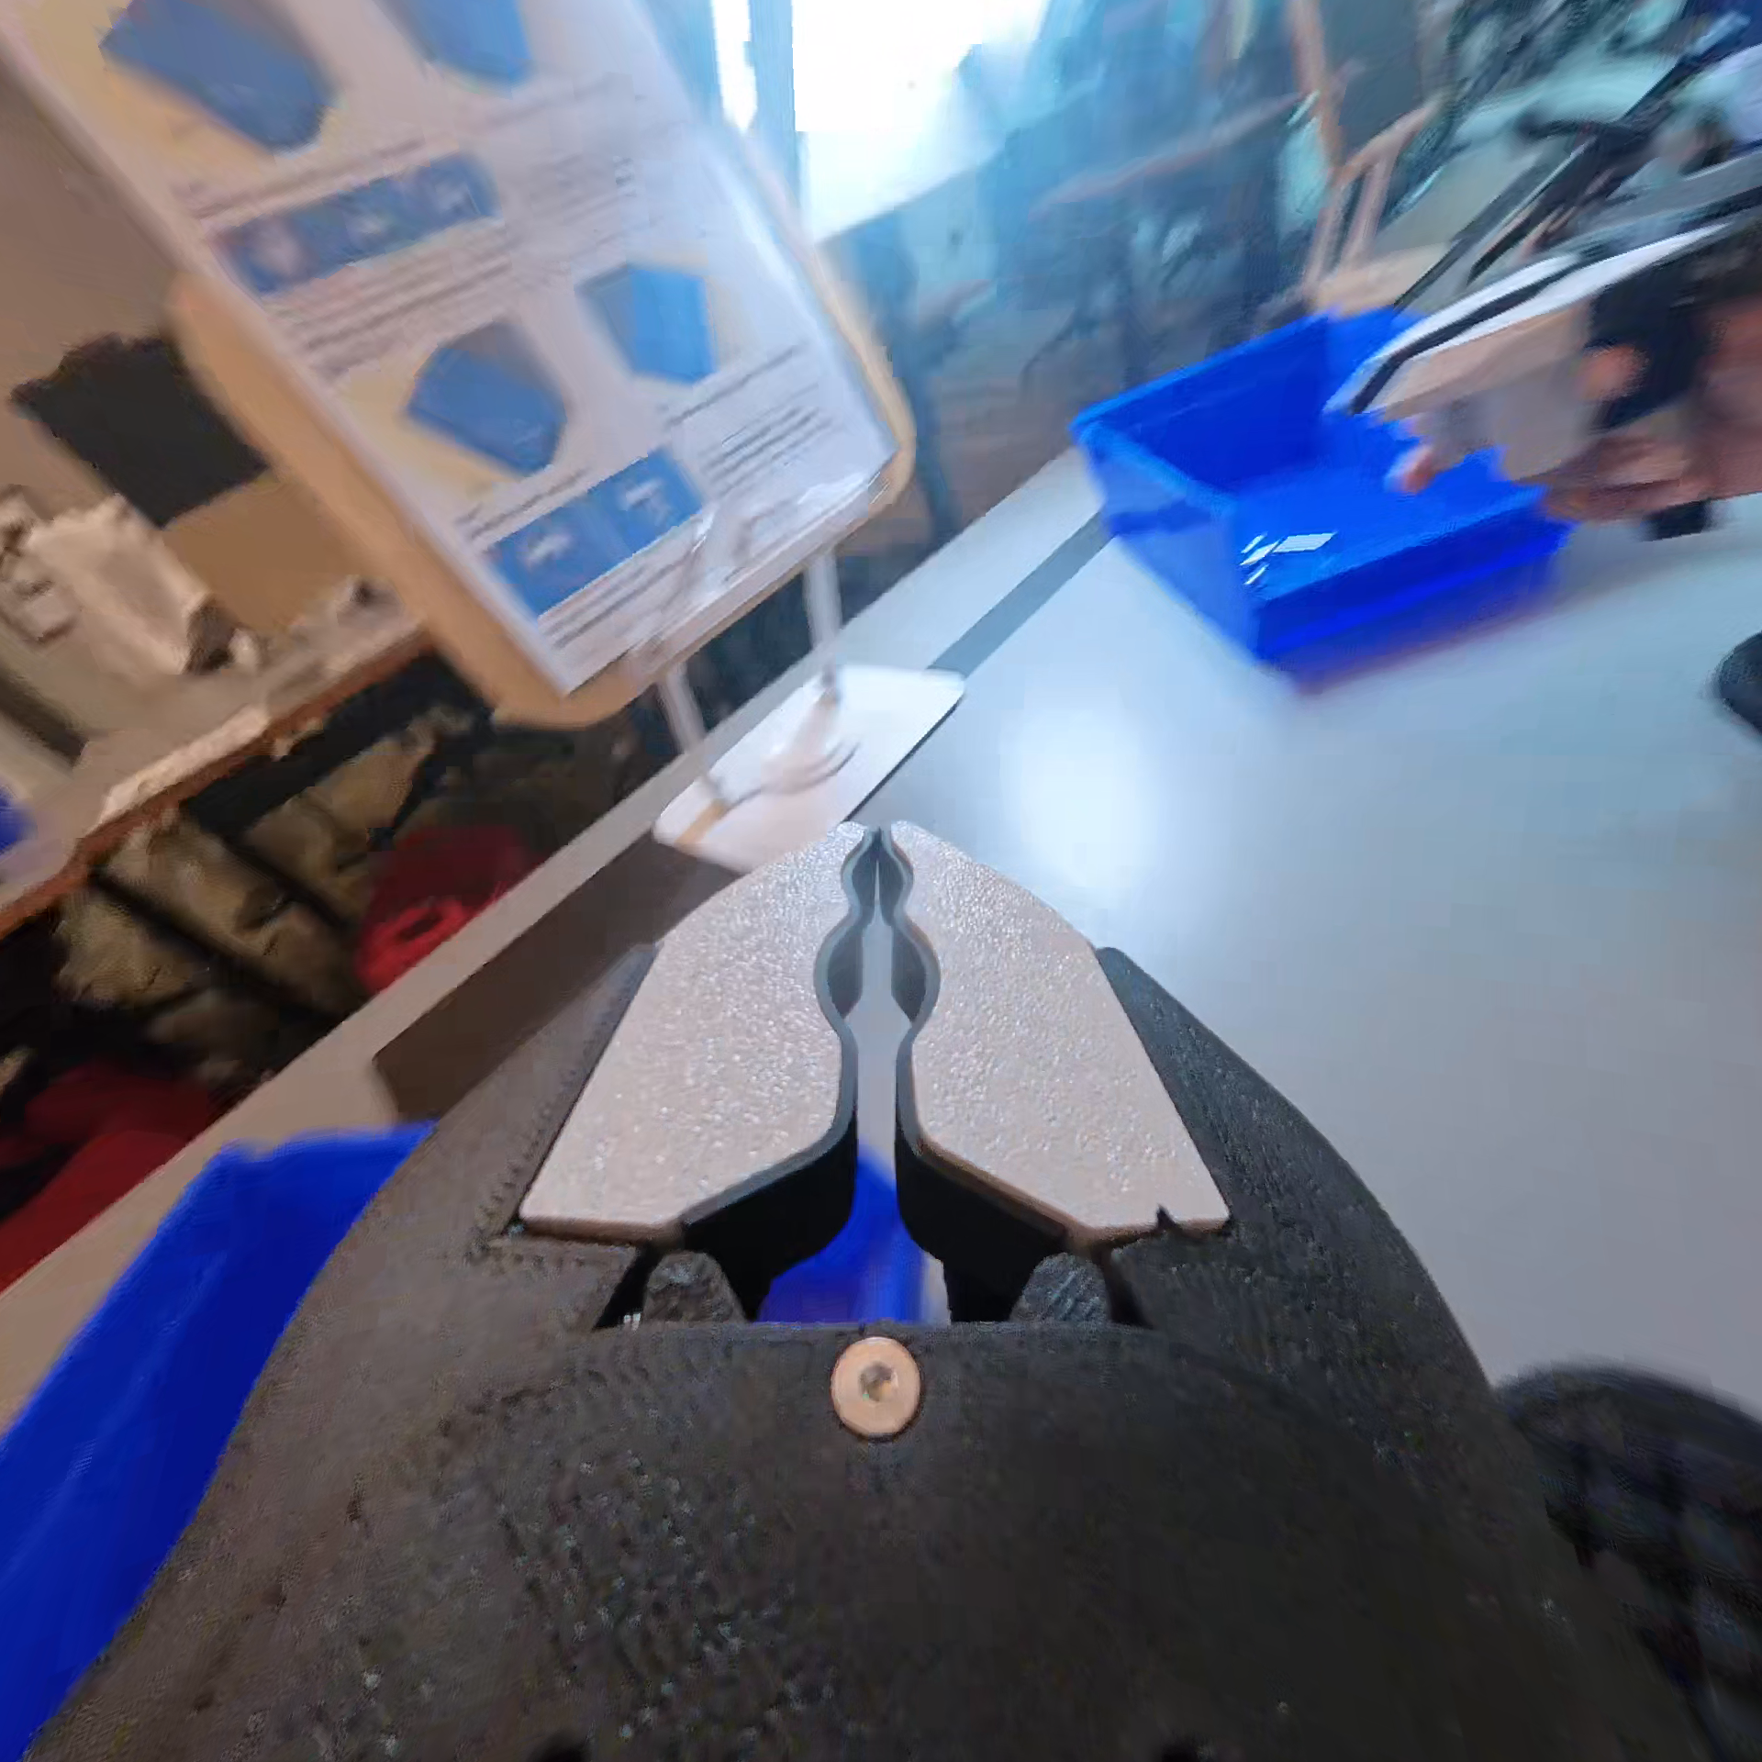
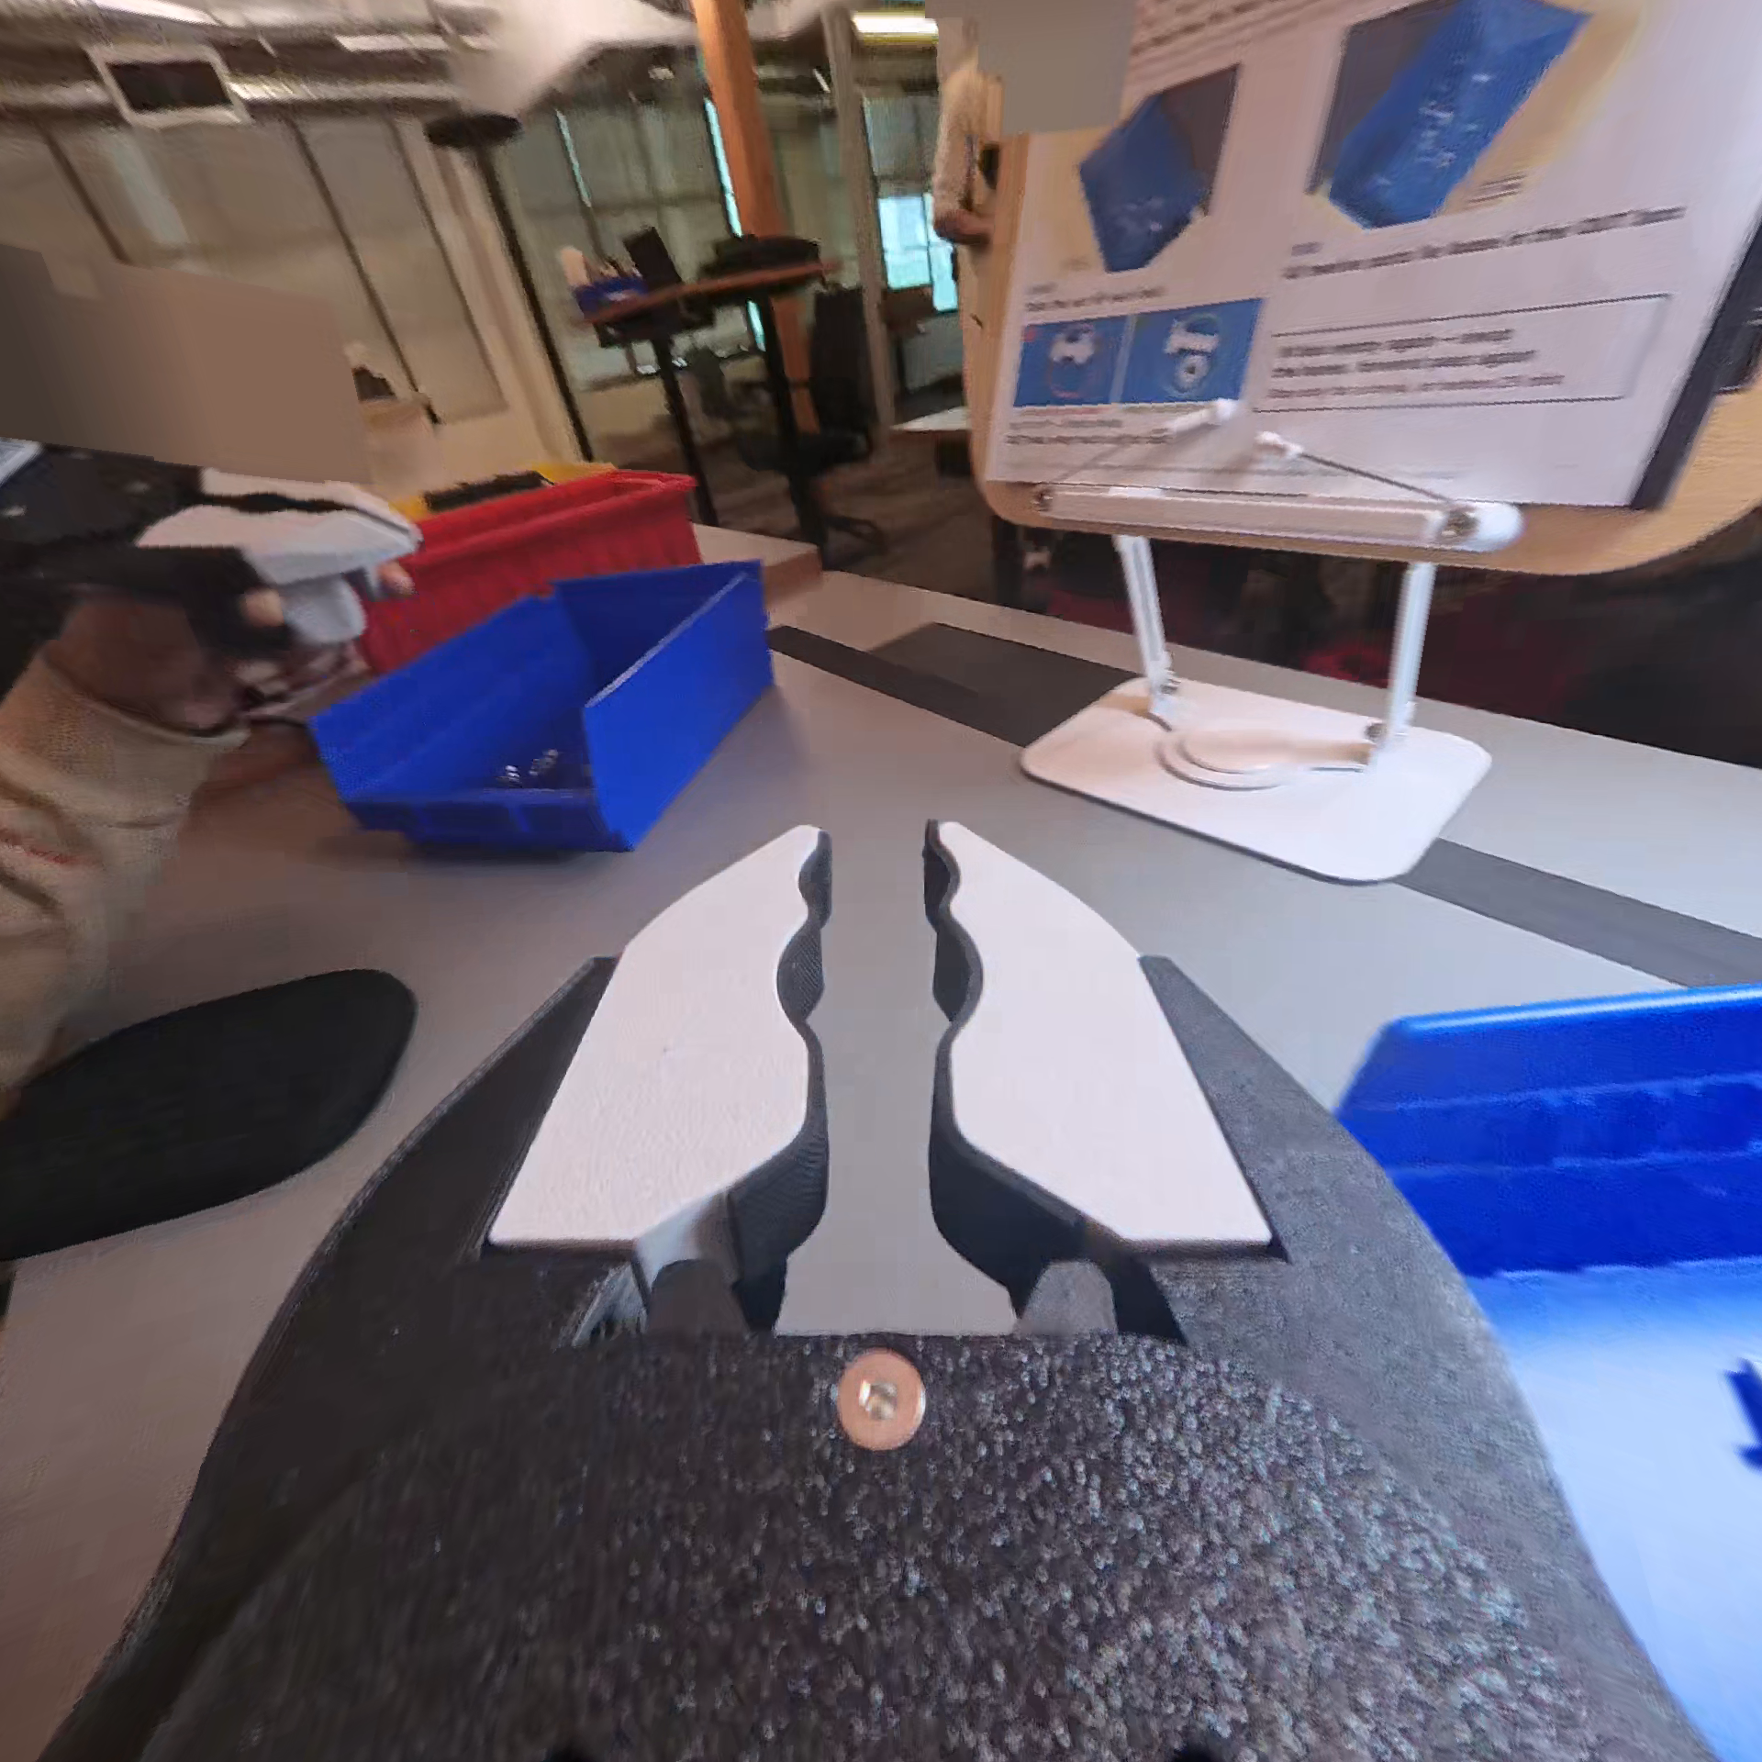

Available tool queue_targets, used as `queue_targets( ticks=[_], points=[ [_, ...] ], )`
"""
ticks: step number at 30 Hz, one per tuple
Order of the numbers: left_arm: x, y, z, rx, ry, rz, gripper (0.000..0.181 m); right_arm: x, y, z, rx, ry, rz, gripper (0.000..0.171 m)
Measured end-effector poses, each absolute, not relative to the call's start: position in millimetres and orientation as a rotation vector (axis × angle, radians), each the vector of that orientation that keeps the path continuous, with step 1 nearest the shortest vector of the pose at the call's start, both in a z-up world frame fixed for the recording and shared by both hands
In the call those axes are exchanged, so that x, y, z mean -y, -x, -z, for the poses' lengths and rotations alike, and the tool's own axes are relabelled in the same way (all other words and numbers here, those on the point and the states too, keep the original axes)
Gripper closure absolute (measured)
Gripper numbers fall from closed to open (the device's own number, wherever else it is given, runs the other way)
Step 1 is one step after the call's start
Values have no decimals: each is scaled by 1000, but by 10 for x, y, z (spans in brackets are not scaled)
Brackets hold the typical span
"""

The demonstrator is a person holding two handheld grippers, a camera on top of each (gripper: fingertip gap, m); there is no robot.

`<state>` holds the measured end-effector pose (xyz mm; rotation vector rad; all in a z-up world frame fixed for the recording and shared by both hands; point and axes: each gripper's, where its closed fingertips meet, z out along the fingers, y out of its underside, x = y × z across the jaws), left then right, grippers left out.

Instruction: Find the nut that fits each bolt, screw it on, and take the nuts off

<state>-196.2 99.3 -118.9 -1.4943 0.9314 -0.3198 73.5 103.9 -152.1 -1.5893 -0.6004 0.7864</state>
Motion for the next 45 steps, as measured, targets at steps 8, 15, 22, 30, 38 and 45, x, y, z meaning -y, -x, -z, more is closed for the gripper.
queue_targets(
  ticks=[8,15,22,30,38,45],
  points=[
    [-1427,3389,2137,-1184,2337,87,166,-688,-280,1844,735,1496,-807,158],
    [-1511,3755,3014,-1246,2811,54,137,-630,-259,2072,799,1528,-763,160],
    [-1568,3696,3211,-1209,2873,140,134,-615,-235,2144,824,1549,-785,161],
    [-1664,3554,3168,-1298,2672,-11,145,-584,-210,2193,839,1566,-798,162],
    [-1361,2352,1786,-1295,1617,-286,146,-380,125,2181,927,1547,-979,156],
    [-423,879,1520,-1381,935,-282,146,-150,555,1703,894,1472,-1454,154]
  ],
)
